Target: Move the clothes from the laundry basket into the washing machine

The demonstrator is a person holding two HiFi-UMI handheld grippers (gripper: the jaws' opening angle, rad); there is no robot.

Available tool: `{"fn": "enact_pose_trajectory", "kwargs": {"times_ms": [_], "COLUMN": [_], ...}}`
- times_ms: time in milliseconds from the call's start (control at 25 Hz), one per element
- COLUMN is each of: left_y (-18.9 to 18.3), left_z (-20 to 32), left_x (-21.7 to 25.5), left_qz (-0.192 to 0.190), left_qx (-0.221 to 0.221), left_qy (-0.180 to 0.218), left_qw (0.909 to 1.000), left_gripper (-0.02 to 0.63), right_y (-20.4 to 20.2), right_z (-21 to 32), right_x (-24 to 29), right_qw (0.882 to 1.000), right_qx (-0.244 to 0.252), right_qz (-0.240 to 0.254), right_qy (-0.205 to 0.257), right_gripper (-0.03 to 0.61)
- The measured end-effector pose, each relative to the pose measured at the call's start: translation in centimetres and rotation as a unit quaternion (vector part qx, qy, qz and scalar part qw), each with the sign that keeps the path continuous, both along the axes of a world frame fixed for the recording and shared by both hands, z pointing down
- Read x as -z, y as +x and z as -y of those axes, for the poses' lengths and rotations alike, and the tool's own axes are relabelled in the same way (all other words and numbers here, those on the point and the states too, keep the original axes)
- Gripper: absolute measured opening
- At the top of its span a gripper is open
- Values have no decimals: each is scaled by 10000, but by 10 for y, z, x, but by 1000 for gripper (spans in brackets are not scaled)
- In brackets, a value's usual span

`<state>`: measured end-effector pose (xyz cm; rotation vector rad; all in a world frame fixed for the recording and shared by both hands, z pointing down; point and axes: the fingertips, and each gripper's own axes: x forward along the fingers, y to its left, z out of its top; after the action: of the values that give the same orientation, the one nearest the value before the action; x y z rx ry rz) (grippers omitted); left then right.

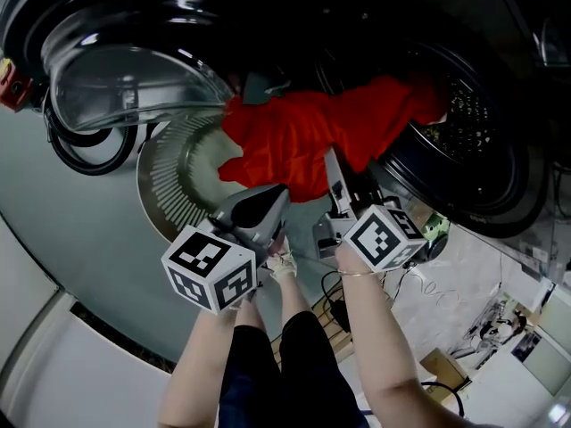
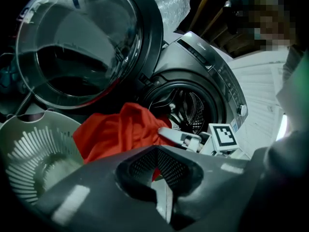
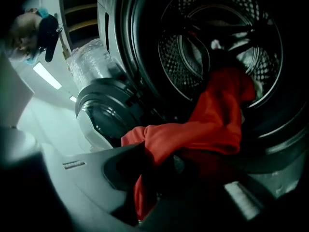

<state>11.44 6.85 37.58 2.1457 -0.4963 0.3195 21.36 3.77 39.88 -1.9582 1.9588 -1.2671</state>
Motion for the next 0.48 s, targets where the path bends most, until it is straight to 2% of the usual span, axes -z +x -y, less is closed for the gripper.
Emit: {"fn": "enact_pose_trajectory", "kwargs": {"times_ms": [160,280,480], "left_y": [5,5,11], "left_z": [-4,-8,-13], "left_x": [7,6,5], "left_qz": [-87,-72,-97], "left_qx": [-64,-121,-180], "left_qy": [22,15,-71], "left_qw": [9999,9999,9998], "left_gripper": [2,2,2], "right_y": [54,94,159], "right_z": [-1,5,17], "right_x": [32,42,45], "right_qw": [9944,9830,9612], "right_qx": [-530,-862,-1515], "right_qz": [-901,-1614,-2300], "right_qy": [155,136,133], "right_gripper": [78,78,81]}}
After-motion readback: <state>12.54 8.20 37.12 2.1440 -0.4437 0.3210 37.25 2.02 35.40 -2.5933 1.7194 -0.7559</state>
